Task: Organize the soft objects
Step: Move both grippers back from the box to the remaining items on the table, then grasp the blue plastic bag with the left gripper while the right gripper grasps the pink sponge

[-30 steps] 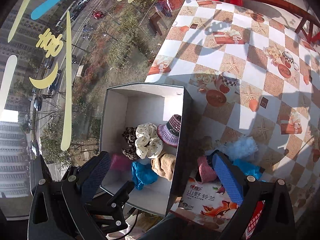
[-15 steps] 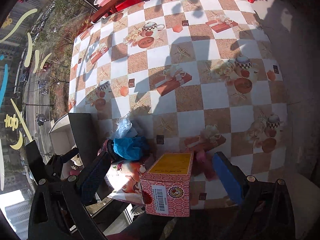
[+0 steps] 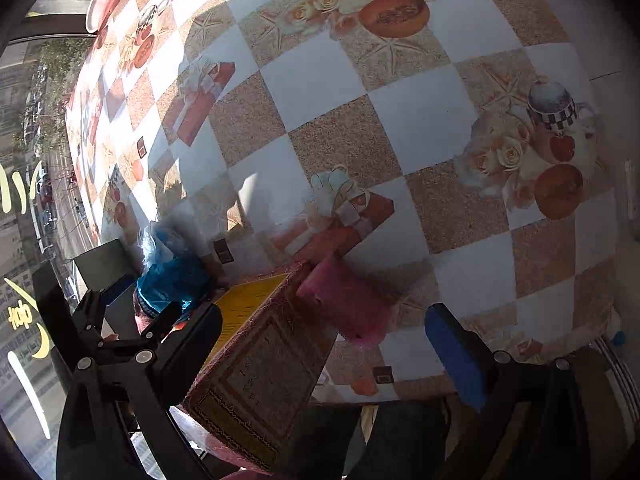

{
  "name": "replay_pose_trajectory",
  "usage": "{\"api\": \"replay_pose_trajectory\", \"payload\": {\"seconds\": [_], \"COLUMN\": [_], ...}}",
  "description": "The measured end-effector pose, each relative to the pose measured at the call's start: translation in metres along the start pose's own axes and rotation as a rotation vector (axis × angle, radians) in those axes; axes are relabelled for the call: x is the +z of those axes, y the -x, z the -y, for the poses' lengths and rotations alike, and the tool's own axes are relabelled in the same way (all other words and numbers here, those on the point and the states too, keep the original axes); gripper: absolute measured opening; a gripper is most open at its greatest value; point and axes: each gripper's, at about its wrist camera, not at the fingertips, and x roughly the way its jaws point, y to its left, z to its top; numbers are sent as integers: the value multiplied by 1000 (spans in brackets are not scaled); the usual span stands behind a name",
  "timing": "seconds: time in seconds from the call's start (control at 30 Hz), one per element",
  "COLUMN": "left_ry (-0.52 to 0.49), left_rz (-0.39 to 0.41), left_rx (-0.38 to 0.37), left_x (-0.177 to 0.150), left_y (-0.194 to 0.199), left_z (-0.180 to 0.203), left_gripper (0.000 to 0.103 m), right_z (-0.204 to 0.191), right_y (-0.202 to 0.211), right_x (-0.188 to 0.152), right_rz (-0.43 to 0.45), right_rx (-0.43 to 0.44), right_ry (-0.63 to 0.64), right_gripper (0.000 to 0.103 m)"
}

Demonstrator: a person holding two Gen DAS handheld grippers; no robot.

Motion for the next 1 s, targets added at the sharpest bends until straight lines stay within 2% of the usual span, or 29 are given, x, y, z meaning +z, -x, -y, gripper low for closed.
{"api": "replay_pose_trajectory", "payload": {"seconds": [0.13,0.23,0.27,0.37,0.43,0.47,0.5,0.57,0.6,0.63,0.7,0.77,0.9,1.0], "left_ry": [1,13,10,-11,-11,-6,0,22,39,55,81,102,128,144], "left_rz": [-18,-24,-26,-20,-7,2,13,43,52,61,81,98,143,176], "left_rx": [30,0,-2,-11,-28,-35,-38,-53,-64,-71,-79,-77,-82,-80], "left_x": [7,15,17,23,25,26,27,26,27,26,25,24,24,25], "left_y": [0,0,0,2,6,8,11,16,18,21,29,32,45,53], "left_z": [2,4,5,11,13,13,12,8,5,1,-9,-1,-13,-17], "left_gripper": [83,70,68,51,37,35,33,29,26,24,21,19,16,16], "right_z": [19,30,33,43,52,57,62,68,71,70,67,66,74,82], "right_y": [-31,-45,-49,-61,-64,-64,-65,-65,-60,-56,-47,-38,-18,-1], "right_x": [2,1,0,0,-2,-4,-6,-9,-10,-9,-9,-9,-10,-6], "right_rz": [-93,-121,-130,-170,-167,-162,-157,-154,-143,-132,-111,-81,-12,53], "right_rx": [111,162,176,190,196,202,226,314,312,305,277,264,221,119], "right_ry": [-131,-206,-228,-291,-337,-359,-384,-424,-419,-401,-360,-329,-280,-234], "right_gripper": [102,102,102,102,102,102,98,77,73,62,54,43,31,29]}}
